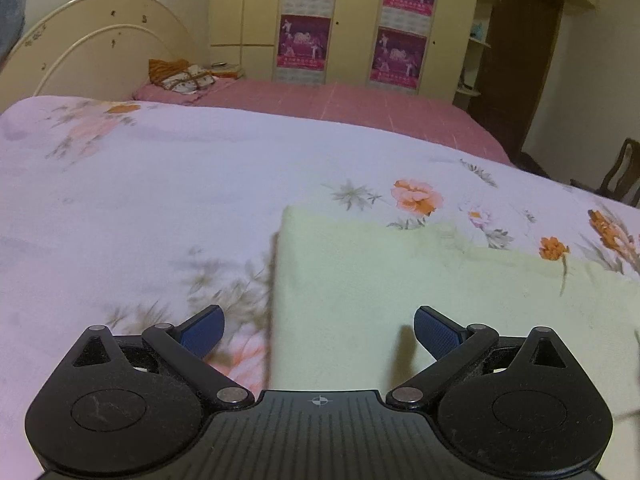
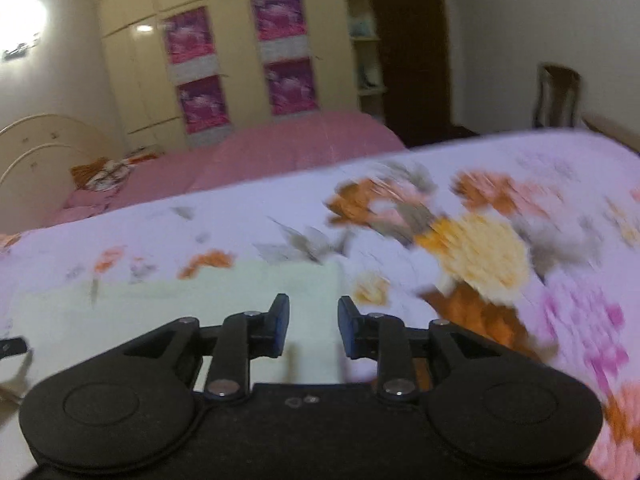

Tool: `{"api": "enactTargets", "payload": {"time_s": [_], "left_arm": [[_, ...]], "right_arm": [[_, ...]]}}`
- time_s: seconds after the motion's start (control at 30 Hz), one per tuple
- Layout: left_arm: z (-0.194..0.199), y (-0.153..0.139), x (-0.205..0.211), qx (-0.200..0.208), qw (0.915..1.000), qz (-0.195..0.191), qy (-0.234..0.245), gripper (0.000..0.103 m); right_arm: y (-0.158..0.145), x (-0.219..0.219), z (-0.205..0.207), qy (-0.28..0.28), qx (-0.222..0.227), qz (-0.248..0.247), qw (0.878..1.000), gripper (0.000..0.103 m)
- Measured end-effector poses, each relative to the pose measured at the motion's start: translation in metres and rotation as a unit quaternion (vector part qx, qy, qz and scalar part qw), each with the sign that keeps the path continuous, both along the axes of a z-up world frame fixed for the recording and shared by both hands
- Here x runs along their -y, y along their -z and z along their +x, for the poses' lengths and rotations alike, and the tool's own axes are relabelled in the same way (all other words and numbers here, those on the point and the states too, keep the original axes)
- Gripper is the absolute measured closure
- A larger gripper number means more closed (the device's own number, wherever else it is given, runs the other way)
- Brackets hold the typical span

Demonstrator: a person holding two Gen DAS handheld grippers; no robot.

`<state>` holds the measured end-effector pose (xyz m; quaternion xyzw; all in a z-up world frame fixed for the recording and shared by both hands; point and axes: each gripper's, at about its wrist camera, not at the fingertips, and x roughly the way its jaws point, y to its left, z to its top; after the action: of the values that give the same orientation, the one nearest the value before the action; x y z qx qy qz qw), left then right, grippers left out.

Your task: Fold small clothes

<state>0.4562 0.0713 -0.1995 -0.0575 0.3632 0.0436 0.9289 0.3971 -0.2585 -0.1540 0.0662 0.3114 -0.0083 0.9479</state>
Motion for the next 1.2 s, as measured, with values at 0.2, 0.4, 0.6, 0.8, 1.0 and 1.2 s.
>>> {"api": "enactTargets", "payload": {"time_s": [0.2,0.4,0.6,0.8,1.0,1.2], "left_arm": [[0.038,0.016,-0.019,-0.013,0.9984,0.016,-0.053,0.003],[0.05,0.017,-0.036,-0.01,0.9961,-0.002,-0.088,0.003],[0.002,-0.002,-0.017,0.022,0.9993,0.011,-0.026,0.003],[-0.017,0.015,0.01,0.0,0.9992,0.037,0.018,0.003],[-0.015,0.01,0.005,-0.021,0.9996,0.02,-0.006,0.003],[-0.036,-0.008,0.036,0.003,0.9987,0.033,0.04,0.003]], "right_arm": [[0.031,-0.033,0.038,-0.049,-0.061,-0.022,0.997,0.077],[0.044,-0.016,0.052,-0.016,-0.057,-0.033,0.998,0.08],[0.018,-0.024,0.028,-0.036,-0.036,-0.008,0.999,0.074],[0.027,-0.037,0.012,-0.07,-0.056,-0.004,0.996,0.073],[0.035,-0.034,0.011,-0.06,-0.076,-0.037,0.995,0.076],[0.017,-0.043,-0.01,-0.067,-0.062,-0.025,0.996,0.071]]}}
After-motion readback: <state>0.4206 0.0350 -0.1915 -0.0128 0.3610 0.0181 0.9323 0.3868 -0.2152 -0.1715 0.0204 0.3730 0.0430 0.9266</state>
